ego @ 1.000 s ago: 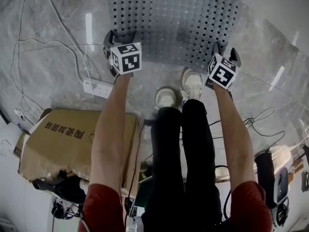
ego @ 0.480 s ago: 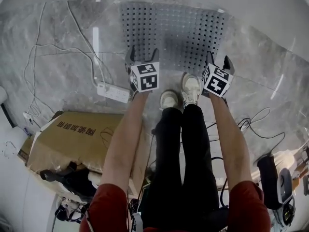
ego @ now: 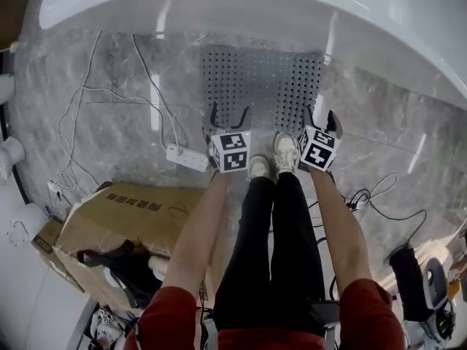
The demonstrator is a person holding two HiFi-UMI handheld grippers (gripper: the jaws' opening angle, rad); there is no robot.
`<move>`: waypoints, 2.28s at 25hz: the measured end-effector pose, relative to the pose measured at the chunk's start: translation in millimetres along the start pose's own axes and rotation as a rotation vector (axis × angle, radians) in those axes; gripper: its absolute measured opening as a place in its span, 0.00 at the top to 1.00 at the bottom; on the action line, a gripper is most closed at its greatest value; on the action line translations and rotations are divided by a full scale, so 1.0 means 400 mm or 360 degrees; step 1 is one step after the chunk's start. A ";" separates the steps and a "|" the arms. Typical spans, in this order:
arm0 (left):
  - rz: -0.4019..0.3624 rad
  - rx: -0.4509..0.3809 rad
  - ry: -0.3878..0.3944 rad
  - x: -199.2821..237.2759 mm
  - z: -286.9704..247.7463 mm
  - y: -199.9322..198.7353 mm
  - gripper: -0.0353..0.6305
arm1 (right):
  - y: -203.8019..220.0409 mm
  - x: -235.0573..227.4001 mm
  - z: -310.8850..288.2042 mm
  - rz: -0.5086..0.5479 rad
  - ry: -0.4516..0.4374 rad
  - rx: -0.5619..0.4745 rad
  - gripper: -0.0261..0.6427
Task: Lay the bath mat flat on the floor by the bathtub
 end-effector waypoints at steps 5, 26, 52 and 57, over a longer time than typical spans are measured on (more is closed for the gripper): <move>0.0005 -0.0072 0.0013 -0.008 0.166 -0.094 0.40 | -0.072 0.022 0.162 -0.0037 -0.0025 -0.0052 0.51; 0.0014 -0.0656 0.0022 -0.047 0.858 -0.598 0.40 | -0.556 0.060 0.886 0.0003 -0.0200 -0.0693 0.51; -0.0249 -0.1347 0.0137 -0.125 1.526 -0.839 0.40 | -0.743 0.031 1.680 0.0109 -0.0148 -0.1601 0.51; -0.0337 -0.1357 0.0181 -0.182 1.589 -0.858 0.40 | -0.738 -0.001 1.765 0.0061 -0.0248 -0.1617 0.51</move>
Point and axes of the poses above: the fingertips, and each gripper's own axes: z backward along the fingers, x to its left, y out of its underside, the point moved 5 cm from there along z, backward along the fingers, and after that the axes turned 7 degrees about x, right-handed, at the moved point
